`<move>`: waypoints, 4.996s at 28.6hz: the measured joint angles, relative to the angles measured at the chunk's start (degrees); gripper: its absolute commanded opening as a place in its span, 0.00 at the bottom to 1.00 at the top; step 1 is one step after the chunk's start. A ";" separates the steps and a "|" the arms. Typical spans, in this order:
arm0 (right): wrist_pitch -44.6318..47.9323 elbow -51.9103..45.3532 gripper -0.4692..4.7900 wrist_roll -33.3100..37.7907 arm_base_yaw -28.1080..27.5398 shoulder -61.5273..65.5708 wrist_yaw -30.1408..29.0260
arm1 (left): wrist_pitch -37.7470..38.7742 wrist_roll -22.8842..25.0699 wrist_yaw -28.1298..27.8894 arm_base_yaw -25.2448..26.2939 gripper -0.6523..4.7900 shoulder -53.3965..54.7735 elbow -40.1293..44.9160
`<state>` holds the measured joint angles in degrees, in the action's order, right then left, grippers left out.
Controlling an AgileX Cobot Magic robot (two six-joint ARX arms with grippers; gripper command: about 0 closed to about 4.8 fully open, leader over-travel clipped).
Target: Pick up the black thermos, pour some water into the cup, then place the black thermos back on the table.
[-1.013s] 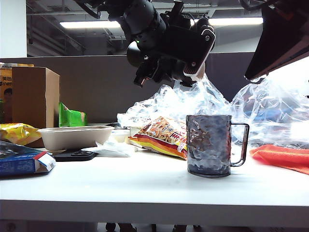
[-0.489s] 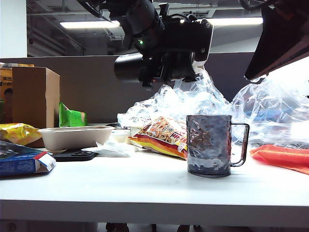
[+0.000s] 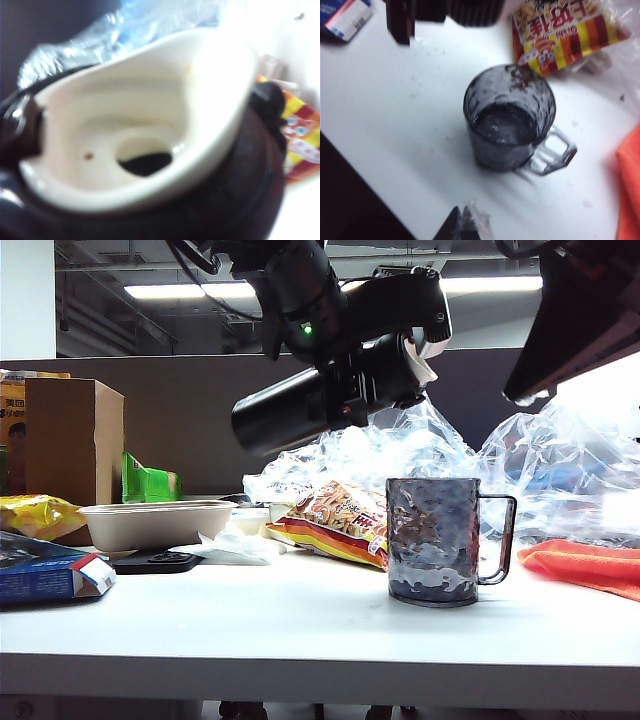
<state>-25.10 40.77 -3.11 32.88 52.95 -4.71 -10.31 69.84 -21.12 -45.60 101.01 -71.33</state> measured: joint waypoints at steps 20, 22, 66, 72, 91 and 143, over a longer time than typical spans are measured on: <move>8.35 -0.02 0.08 -1.42 0.17 -4.33 -3.85 | -4.76 -64.57 23.85 12.70 0.11 -14.19 18.80; 8.63 -0.02 0.08 -1.42 0.22 -4.31 -4.15 | -13.57 -65.59 24.22 12.70 0.11 -14.25 23.26; 14.51 -0.02 0.08 1.99 11.02 3.41 -3.91 | -37.07 -73.59 31.12 15.28 1.00 -11.89 39.15; 10.62 -0.04 0.08 1.97 10.88 -0.46 -0.98 | -29.20 -73.68 33.77 15.34 1.00 -20.61 41.64; -3.61 -7.39 0.08 5.73 10.95 -30.51 -0.02 | 23.52 -73.55 39.80 15.19 0.11 -72.04 42.60; 21.05 -40.30 0.10 12.11 4.24 -45.70 -0.39 | 18.91 -83.80 34.60 35.41 0.11 -100.83 70.73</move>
<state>-4.05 0.47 8.99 37.12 7.25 -5.10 8.60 -13.96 13.47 -10.20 0.19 -0.60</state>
